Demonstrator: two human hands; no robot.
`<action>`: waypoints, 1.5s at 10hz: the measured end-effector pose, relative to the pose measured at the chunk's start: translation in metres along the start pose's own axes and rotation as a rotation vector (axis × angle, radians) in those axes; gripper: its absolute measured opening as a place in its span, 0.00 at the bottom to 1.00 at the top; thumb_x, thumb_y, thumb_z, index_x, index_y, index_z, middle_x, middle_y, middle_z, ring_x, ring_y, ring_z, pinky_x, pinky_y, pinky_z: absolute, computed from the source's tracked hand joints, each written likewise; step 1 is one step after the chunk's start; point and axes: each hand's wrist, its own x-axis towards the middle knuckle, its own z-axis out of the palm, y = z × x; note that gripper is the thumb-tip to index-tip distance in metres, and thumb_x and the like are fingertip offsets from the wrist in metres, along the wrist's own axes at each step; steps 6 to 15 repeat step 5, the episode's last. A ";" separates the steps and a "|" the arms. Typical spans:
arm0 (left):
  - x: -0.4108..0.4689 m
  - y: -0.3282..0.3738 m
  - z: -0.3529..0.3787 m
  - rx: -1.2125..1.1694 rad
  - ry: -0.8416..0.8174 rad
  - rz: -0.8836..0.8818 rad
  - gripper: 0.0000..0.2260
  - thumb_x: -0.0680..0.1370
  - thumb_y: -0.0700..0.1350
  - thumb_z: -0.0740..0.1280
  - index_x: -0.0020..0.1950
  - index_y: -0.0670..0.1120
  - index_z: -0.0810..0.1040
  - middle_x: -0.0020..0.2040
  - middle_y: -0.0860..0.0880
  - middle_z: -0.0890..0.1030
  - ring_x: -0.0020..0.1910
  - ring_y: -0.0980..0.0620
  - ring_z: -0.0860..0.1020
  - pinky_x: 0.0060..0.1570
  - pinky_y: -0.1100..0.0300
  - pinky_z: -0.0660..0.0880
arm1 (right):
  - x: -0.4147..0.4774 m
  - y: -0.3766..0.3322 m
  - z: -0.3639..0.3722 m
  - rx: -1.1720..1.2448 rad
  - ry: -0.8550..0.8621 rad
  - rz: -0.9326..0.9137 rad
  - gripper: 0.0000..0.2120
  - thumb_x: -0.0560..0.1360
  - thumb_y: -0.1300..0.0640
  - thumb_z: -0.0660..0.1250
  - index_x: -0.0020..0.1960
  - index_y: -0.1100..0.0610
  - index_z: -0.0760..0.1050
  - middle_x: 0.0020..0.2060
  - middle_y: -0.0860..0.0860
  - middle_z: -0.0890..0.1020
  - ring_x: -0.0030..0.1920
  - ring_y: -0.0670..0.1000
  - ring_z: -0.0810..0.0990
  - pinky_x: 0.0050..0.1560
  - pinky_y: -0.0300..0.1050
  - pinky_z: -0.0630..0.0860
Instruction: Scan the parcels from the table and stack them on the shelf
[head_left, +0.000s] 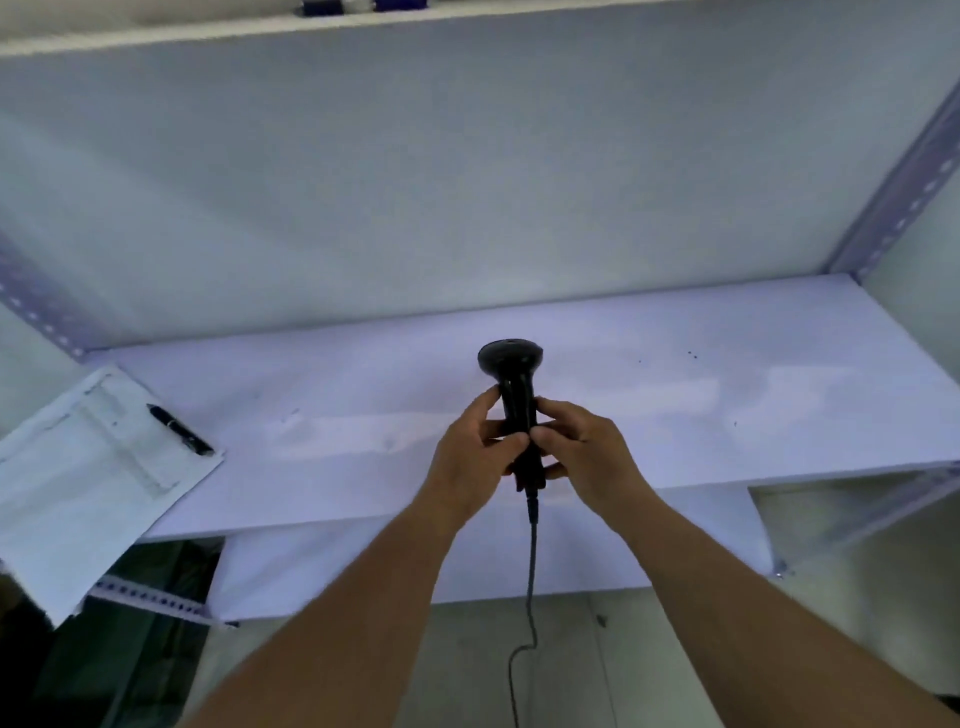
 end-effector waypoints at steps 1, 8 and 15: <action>0.026 -0.018 0.003 0.011 0.016 -0.011 0.25 0.79 0.37 0.66 0.74 0.50 0.65 0.56 0.45 0.83 0.52 0.48 0.83 0.56 0.47 0.79 | 0.028 0.015 0.003 -0.068 0.012 -0.015 0.17 0.80 0.65 0.63 0.68 0.57 0.73 0.48 0.54 0.84 0.51 0.59 0.84 0.56 0.60 0.80; 0.048 -0.024 0.002 0.161 0.040 0.017 0.21 0.80 0.46 0.65 0.72 0.50 0.67 0.57 0.47 0.80 0.56 0.49 0.79 0.59 0.50 0.76 | 0.058 0.022 0.005 -0.304 0.039 -0.060 0.19 0.81 0.55 0.63 0.71 0.55 0.70 0.56 0.55 0.82 0.56 0.56 0.81 0.61 0.56 0.77; 0.048 -0.024 0.002 0.161 0.040 0.017 0.21 0.80 0.46 0.65 0.72 0.50 0.67 0.57 0.47 0.80 0.56 0.49 0.79 0.59 0.50 0.76 | 0.058 0.022 0.005 -0.304 0.039 -0.060 0.19 0.81 0.55 0.63 0.71 0.55 0.70 0.56 0.55 0.82 0.56 0.56 0.81 0.61 0.56 0.77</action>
